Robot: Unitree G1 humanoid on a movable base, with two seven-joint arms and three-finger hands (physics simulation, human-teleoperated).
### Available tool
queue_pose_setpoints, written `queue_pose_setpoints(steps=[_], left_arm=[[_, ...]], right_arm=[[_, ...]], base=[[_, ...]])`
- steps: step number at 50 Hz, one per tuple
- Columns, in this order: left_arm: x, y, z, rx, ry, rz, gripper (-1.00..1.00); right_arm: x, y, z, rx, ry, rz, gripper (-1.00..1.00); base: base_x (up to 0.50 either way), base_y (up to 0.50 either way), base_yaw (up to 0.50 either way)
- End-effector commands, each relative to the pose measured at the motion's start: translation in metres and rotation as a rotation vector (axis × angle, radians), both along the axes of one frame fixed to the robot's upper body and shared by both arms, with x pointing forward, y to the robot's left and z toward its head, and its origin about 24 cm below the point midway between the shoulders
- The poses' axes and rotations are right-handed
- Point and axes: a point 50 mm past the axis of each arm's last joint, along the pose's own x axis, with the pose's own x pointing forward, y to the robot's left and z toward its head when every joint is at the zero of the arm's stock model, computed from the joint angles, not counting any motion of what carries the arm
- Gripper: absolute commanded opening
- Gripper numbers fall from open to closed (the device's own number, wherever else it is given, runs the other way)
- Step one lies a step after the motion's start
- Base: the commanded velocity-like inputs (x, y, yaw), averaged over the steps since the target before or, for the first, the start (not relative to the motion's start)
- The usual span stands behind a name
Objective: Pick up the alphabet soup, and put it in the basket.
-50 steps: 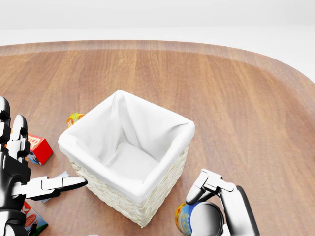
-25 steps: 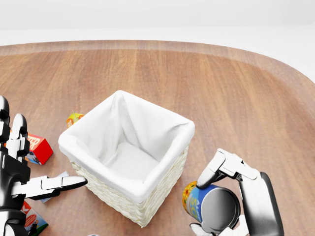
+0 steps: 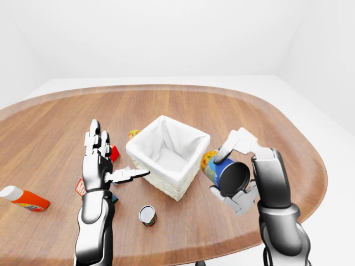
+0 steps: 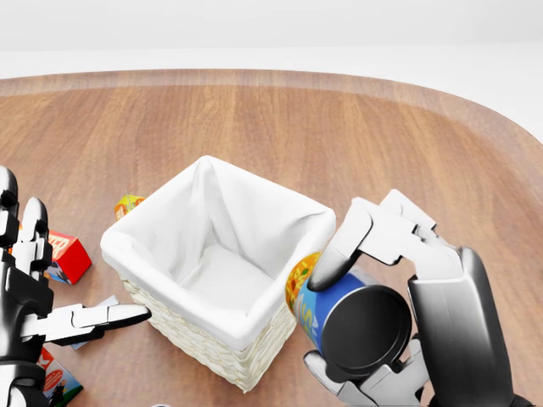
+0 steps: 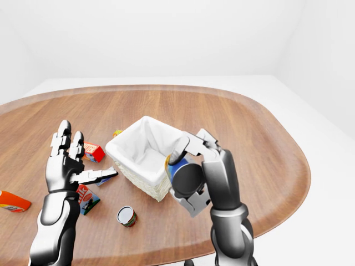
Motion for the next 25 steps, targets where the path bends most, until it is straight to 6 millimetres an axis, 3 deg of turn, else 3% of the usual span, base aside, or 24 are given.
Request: queue_pose_setpoints(steps=[1, 6, 25], left_arm=[[0.000, 0.000, -0.001, -0.001, 0.003, -0.001, 1.00], [0.001, 0.000, -0.002, 0.000, 0.008, -0.002, 1.00], [0.000, 0.000, 0.000, -0.003, 0.001, -0.004, 1.00]], right_arm=[[-0.005, 0.014, 0.032, -0.035, -0.172, 0.057, -1.00], [0.002, 0.022, 0.039, -0.055, -0.201, 0.074, -1.00], [0.065, 0.039, 0.011, -0.051, -0.028, 0.072, -1.00]], base=[[0.00, 0.00, 0.00], [0.00, 0.00, 0.00], [0.00, 0.00, 0.00]])
